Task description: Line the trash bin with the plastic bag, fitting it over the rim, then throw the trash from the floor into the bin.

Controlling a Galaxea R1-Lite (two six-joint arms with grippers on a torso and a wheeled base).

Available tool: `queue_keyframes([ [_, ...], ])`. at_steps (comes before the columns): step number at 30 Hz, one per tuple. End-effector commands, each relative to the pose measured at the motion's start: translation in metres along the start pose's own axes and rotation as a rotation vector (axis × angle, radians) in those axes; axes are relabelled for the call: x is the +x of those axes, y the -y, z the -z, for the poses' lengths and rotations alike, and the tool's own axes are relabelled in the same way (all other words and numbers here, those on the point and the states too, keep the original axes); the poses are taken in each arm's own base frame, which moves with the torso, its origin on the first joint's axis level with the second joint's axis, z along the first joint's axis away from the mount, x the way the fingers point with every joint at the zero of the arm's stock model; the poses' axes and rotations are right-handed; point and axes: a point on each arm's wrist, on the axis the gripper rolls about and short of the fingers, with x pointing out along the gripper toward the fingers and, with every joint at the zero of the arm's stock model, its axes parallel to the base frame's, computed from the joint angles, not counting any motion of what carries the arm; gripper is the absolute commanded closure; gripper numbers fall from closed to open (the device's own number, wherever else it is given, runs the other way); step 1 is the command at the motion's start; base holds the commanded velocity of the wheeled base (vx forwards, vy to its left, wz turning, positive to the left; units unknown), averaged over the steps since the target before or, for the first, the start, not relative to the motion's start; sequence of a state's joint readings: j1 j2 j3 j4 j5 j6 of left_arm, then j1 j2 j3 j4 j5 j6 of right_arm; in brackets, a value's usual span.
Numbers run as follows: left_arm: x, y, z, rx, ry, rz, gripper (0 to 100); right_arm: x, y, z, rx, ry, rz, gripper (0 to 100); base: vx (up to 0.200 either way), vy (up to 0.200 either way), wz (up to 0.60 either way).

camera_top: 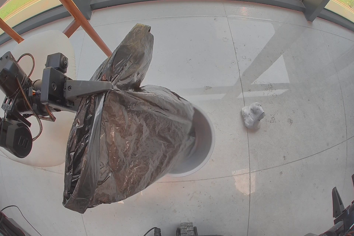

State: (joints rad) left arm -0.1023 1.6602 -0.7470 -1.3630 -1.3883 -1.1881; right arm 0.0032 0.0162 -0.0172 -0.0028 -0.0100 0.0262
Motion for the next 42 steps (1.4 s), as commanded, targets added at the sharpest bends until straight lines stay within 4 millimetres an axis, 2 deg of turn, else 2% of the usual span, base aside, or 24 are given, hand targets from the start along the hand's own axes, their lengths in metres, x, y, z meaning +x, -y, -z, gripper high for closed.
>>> queue_keyframes([
  [1, -0.002, 0.0, 0.0, 0.001, -0.005, -0.001, 100, 0.0, 0.0, 0.005, 0.0, -0.002, -0.001, 0, 0.0, 0.0, 0.0],
  [8, 0.001, -0.006, 0.013, 0.0, -0.02, 0.007, 100, 0.0, 0.0, 0.005, 0.0, -0.002, -0.001, 0, 0.0, 0.0, 0.0],
  [14, 0.015, -0.02, 0.021, 0.027, -0.053, 0.049, 100, 0.0, 0.0, 0.005, 0.0, -0.002, 0.001, 0, 0.0, 0.0, 0.0],
  [25, 0.039, -0.024, 0.03, 0.022, -0.088, 0.105, 100, 0.0, 0.0, 0.005, 0.0, -0.002, 0.001, 0, 0.0, 0.0, 0.0],
  [30, 0.057, -0.034, 0.037, 0.021, 0.005, 0.077, 100, 0.0, 0.0, 0.005, 0.0, -0.002, 0.001, 0, 0.0, 0.0, 0.0],
  [35, 0.058, -0.054, 0.046, 0.063, 0.037, 0.029, 100, 0.0, 0.0, 0.005, 0.0, -0.002, -0.001, 0, 0.0, 0.0, 0.0],
  [38, 0.059, -0.056, 0.048, 0.065, 0.091, -0.01, 100, 0.0, 0.0, 0.005, 0.0, -0.002, -0.001, 0, 0.0, 0.0, 0.0],
  [42, 0.077, -0.056, 0.054, 0.042, 0.222, -0.082, 100, 0.0, 0.0, 0.005, 0.0, -0.002, 0.001, 0, 0.0, 0.0, 0.0],
])
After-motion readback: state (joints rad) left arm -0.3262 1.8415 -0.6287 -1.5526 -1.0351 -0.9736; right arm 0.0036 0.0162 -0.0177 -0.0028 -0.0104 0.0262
